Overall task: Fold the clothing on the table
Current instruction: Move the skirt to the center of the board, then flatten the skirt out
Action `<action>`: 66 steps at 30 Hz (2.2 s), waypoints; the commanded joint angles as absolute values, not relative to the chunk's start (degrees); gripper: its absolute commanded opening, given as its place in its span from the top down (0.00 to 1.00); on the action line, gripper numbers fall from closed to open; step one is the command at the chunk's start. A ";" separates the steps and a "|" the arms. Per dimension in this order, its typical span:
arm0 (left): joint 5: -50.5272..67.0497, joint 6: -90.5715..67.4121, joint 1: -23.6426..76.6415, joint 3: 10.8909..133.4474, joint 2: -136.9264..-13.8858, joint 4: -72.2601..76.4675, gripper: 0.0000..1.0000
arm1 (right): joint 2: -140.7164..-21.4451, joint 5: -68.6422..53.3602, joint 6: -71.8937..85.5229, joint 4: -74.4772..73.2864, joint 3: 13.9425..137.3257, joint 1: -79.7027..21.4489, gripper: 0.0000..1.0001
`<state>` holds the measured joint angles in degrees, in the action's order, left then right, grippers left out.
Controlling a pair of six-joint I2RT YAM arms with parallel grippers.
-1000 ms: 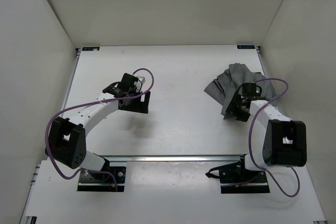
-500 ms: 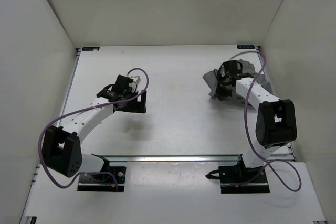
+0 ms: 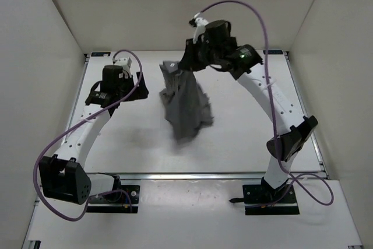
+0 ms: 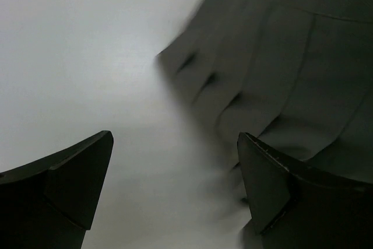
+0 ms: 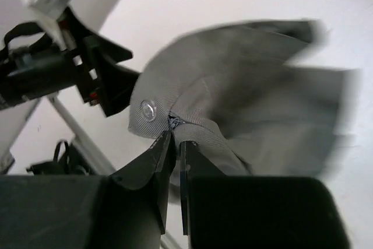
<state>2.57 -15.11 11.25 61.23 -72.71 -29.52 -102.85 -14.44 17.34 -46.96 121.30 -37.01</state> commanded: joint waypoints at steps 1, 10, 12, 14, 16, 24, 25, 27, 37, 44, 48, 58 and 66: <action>2.55 -14.85 13.09 69.33 -71.80 -27.68 0.02 | -99.07 -13.98 17.67 -46.24 120.62 -27.45 1.00; 2.90 -15.91 14.23 68.83 -70.23 -26.81 0.02 | -110.35 -18.03 16.89 -37.34 109.94 -9.24 1.00; 2.99 -17.04 14.85 66.72 -69.88 -26.11 0.01 | -114.51 -17.75 15.74 -36.84 111.88 -7.91 0.98; 3.43 -17.84 16.16 65.84 -69.70 -25.67 0.01 | -119.33 -23.09 16.87 -36.56 112.76 -5.72 0.43; 2.82 -17.93 17.57 65.21 -70.57 -25.57 0.02 | -120.23 -24.35 17.75 -36.38 113.73 -5.10 0.04; 2.99 -19.42 21.53 67.14 -78.48 -20.76 0.01 | -107.69 -21.02 12.83 -32.18 99.71 -2.91 0.01; 2.99 -19.86 21.71 67.84 -81.01 -19.44 0.02 | -106.54 -21.18 12.66 -30.60 97.84 -2.47 0.01; 3.95 -20.12 22.67 70.73 -84.89 -18.29 0.01 | -103.20 -18.99 11.34 -29.54 90.65 -0.10 0.01; 4.48 -19.42 22.33 101.48 -115.91 -21.88 0.02 | -110.54 -16.35 6.77 -31.10 89.97 8.44 0.02; 7.10 -24.86 19.61 111.51 -130.14 -10.56 0.01 | -123.28 -19.68 12.21 -29.44 104.83 7.74 0.04; 10.81 -28.04 18.63 121.36 -140.07 -11.15 0.06 | -130.86 -18.29 12.30 -33.38 115.29 6.86 0.04; 15.12 -30.76 19.25 139.39 -154.07 -16.17 0.14 | -138.52 -17.14 13.45 -34.45 121.65 8.00 0.10; 14.33 -29.09 20.57 138.61 -154.51 -17.66 0.26 | -141.06 -17.58 14.06 -33.31 121.63 7.47 0.13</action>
<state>13.63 -29.50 19.92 137.38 -155.70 -16.40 -139.57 -17.45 13.37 -34.59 120.01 7.62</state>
